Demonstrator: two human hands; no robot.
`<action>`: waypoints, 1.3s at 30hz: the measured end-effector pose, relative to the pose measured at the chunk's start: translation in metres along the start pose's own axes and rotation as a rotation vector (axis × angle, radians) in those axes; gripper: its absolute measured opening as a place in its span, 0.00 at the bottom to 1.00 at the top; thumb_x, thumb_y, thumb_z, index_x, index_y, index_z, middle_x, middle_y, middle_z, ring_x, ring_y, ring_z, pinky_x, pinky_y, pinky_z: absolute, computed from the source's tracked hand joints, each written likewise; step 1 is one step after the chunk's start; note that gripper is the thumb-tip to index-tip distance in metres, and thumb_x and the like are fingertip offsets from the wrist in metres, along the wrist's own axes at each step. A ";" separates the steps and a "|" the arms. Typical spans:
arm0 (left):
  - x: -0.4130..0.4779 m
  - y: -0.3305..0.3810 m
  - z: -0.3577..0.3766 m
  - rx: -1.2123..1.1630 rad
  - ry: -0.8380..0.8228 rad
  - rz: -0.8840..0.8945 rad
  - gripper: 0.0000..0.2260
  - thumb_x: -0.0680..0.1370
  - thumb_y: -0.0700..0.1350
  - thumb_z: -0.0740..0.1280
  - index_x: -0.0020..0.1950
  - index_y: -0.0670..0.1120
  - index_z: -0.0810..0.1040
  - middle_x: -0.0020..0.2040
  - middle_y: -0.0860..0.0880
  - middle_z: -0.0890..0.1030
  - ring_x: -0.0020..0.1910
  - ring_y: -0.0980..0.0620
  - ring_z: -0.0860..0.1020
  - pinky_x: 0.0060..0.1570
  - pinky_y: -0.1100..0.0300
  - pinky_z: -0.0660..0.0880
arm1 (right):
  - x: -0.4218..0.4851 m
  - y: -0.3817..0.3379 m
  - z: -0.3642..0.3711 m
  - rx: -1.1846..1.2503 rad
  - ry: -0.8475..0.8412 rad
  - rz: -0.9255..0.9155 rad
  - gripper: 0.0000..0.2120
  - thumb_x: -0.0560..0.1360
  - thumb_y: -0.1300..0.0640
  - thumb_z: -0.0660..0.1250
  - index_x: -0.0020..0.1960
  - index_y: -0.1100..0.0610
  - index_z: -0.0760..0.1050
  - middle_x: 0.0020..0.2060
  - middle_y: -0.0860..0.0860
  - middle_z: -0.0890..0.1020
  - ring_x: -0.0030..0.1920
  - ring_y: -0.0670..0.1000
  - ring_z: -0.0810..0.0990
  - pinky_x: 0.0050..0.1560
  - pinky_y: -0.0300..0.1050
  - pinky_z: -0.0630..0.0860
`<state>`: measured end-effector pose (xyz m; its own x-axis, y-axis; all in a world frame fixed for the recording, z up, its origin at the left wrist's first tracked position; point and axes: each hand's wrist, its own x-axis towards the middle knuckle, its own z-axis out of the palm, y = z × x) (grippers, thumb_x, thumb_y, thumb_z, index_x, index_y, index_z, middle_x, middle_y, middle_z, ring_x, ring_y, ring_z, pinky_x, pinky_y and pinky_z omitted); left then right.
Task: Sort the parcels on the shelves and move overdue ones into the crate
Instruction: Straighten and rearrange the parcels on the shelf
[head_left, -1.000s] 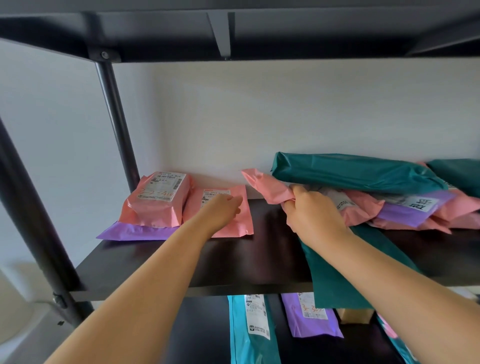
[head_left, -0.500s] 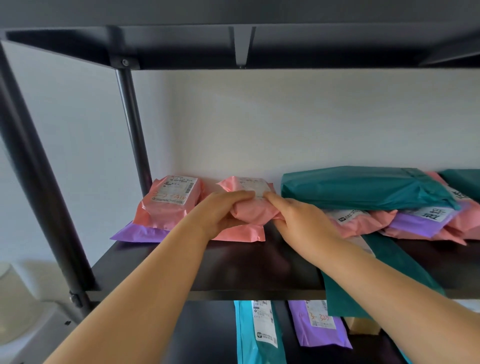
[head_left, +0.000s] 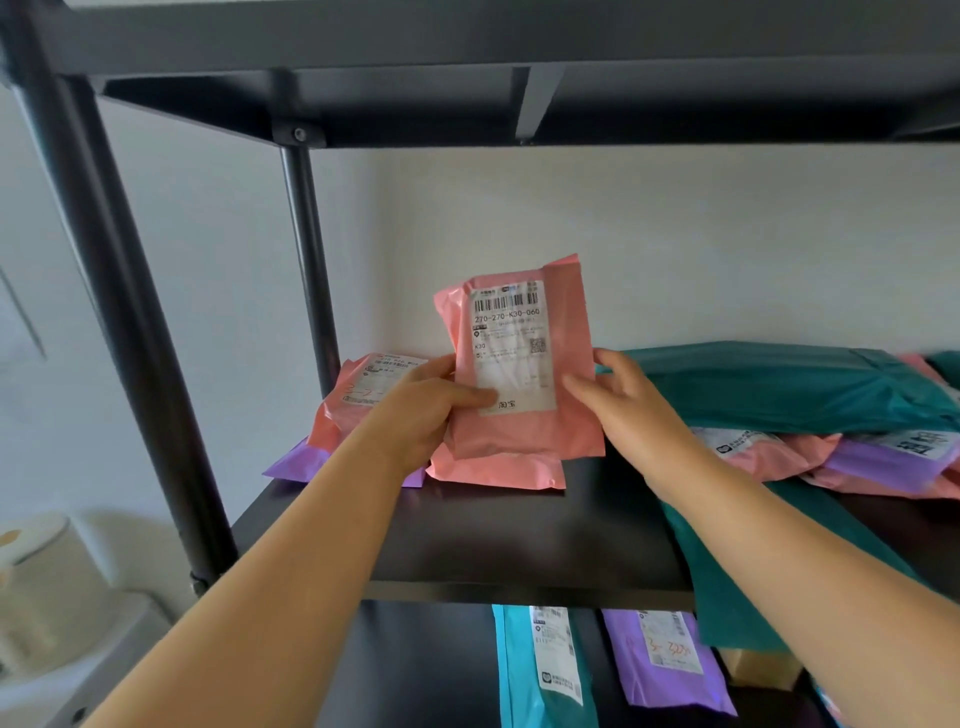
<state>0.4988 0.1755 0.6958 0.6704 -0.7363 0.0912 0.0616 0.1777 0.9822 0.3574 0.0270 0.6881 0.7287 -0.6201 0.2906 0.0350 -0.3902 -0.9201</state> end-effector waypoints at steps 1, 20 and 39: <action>0.000 -0.001 0.000 0.023 -0.007 0.014 0.18 0.73 0.26 0.67 0.61 0.39 0.78 0.56 0.42 0.84 0.55 0.43 0.83 0.54 0.50 0.81 | -0.001 -0.002 0.001 0.089 -0.047 0.039 0.22 0.76 0.47 0.70 0.68 0.49 0.71 0.56 0.46 0.82 0.54 0.45 0.82 0.55 0.43 0.78; -0.005 -0.003 0.011 0.126 0.053 0.054 0.20 0.72 0.27 0.70 0.61 0.41 0.78 0.55 0.42 0.84 0.54 0.42 0.83 0.56 0.45 0.79 | -0.005 0.000 0.008 0.094 -0.024 0.026 0.16 0.72 0.59 0.75 0.58 0.53 0.79 0.49 0.46 0.86 0.49 0.48 0.85 0.53 0.49 0.82; 0.006 -0.015 -0.048 1.338 0.322 0.277 0.12 0.79 0.44 0.59 0.54 0.50 0.81 0.56 0.50 0.81 0.57 0.47 0.78 0.57 0.54 0.74 | 0.043 0.015 0.049 0.130 -0.071 0.353 0.14 0.71 0.67 0.73 0.55 0.59 0.80 0.47 0.55 0.86 0.46 0.56 0.86 0.52 0.53 0.82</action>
<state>0.5378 0.1998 0.6737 0.6937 -0.5681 0.4427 -0.7182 -0.5915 0.3664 0.4225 0.0278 0.6742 0.7567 -0.6506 -0.0644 -0.1433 -0.0689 -0.9873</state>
